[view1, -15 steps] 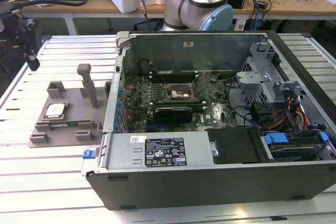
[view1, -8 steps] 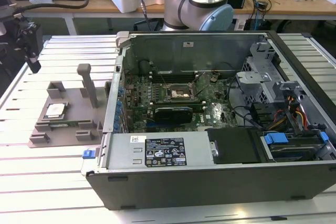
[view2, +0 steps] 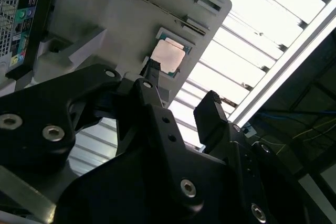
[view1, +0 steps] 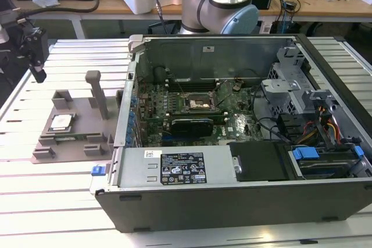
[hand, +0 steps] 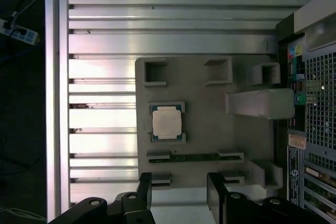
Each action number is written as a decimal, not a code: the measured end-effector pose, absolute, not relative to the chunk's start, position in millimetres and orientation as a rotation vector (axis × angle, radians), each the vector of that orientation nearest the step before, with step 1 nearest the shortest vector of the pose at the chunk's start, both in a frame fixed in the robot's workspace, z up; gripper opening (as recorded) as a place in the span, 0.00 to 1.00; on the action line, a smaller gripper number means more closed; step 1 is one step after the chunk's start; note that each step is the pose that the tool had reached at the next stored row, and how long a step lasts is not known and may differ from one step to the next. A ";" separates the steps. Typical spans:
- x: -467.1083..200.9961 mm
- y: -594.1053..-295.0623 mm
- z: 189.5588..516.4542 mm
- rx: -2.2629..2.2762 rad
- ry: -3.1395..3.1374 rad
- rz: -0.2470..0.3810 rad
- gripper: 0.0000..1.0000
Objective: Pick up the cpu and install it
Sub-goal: 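Pick up the cpu and move it towards the insertion slot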
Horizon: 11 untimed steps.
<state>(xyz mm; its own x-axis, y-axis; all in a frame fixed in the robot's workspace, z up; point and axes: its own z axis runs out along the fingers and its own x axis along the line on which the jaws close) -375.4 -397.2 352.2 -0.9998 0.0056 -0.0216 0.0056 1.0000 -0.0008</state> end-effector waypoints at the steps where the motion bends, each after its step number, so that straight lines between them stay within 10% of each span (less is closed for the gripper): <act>1: -375.4 -397.2 351.4 0.009 3.120 -0.001 0.54; 11: -375.4 -397.2 344.0 0.009 3.120 -0.001 0.54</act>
<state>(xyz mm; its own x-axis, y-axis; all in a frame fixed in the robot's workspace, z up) -375.4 -397.2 344.0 -0.9997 0.0056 -0.0217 0.0056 1.0000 -0.0008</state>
